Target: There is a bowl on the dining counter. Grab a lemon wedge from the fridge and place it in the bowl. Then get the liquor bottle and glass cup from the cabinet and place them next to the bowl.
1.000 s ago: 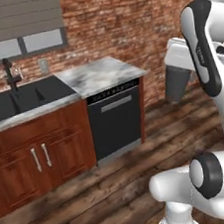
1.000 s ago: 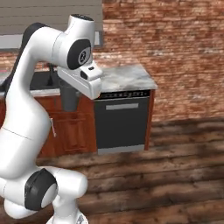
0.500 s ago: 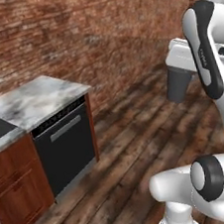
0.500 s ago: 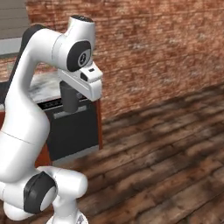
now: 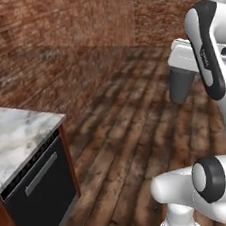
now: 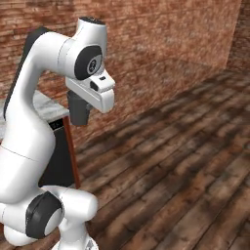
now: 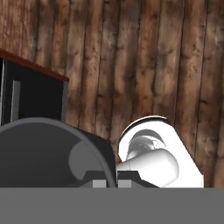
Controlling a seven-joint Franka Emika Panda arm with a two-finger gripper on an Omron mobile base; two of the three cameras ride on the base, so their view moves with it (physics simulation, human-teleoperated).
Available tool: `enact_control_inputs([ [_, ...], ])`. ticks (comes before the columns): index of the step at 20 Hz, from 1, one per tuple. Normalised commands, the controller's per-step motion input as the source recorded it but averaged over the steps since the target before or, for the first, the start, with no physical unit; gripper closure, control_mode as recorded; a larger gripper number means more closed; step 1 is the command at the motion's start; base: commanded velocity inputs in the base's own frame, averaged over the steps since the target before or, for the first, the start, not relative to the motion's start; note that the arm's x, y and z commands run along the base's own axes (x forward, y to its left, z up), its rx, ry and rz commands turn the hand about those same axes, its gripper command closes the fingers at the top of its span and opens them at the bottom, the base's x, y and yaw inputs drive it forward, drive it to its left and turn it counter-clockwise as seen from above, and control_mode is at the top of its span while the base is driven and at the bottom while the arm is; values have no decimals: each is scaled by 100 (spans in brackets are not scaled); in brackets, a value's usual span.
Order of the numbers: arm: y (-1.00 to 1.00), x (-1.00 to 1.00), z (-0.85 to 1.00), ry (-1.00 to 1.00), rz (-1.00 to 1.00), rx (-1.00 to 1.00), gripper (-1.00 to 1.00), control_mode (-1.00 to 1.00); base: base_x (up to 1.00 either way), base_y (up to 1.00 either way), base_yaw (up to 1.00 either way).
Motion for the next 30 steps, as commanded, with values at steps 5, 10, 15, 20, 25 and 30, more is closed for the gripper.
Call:
enact_control_inputs([
  [5, 0, 0, 0, 0, 0, 0, 100, 100, 100, 0, -39],
  [10, 0, 0, 0, 0, 0, 0, 100, 100, 100, 0, -35],
  [15, 0, 0, 0, 0, 0, 0, 100, 100, 100, -1, -29],
  [20, 0, 0, 0, 0, 0, 0, 100, 100, 100, -3, -24],
  [25, 0, 0, 0, 0, 0, 0, 100, 100, 100, -5, -18],
  [30, 0, 0, 0, 0, 0, 0, 100, 100, 100, 0, -17],
])
